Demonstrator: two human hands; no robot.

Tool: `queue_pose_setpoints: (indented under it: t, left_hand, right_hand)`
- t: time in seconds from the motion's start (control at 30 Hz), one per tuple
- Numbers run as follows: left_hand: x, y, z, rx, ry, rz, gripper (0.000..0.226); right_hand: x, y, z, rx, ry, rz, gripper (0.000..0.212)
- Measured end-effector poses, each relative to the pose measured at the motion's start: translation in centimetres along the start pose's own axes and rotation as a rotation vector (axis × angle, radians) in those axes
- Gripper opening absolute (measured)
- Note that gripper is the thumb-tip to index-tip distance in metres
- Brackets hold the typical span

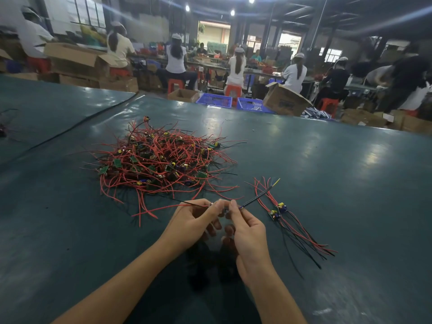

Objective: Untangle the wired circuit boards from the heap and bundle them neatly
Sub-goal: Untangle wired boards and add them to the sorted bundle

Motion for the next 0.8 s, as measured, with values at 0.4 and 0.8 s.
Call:
queue_pose_setpoints:
  t: [0.4, 0.8]
  left_hand:
    - [-0.2, -0.4, -0.6, 0.067, 0.035, 0.157, 0.036]
    - [-0.3, -1.8, -0.7, -0.016, 0.065, 0.224, 0.037]
  right_hand:
    - [1.0, 0.0, -0.2, -0.094, -0.037, -0.194, 0.014]
    - [2.1, -1.2, -0.5, -0.231, -0.078, -0.361, 0.033]
Point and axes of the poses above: each hand's wrist, its own z-axis away from the middle knuckle, its own y-axis out of the palm, x = y × z, the point moved 1 cm from there along -z, towards the middle knuckle, and after that the axes turned 8 degrees about x, right-handed, at the moved point
